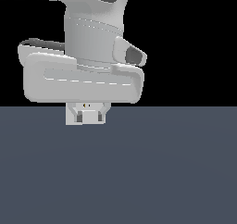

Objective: Plug the charger into the wall socket.

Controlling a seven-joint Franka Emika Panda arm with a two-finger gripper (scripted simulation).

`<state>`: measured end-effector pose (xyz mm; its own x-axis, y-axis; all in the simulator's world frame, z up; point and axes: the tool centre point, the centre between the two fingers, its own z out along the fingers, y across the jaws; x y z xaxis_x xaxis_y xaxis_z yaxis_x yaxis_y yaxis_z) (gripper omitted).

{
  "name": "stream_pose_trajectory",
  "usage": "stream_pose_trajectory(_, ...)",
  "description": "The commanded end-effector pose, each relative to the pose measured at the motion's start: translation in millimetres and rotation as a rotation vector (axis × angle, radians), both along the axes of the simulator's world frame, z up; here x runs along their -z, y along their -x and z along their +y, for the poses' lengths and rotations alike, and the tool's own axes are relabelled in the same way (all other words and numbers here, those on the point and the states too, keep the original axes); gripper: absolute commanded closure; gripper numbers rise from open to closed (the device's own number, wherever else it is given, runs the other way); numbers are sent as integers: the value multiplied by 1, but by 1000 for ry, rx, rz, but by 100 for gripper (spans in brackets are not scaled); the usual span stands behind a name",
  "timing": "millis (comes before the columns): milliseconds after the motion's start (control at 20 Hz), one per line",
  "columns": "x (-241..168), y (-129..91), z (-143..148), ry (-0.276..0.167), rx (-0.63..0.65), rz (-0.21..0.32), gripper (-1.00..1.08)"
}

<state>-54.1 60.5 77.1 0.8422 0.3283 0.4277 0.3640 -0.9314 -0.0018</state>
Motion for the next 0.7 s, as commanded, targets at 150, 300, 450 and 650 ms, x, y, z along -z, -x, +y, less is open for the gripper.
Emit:
stream_pose_trajectory(150,-16,-1,3,-1,55,1,108)
stream_pose_trajectory(300,-21,-2,4,0,70,2,108)
stream_pose_trajectory(450,-23,-2,4,1,78,3,108)
stream_pose_trajectory(650,-23,-2,4,3,80,4,108)
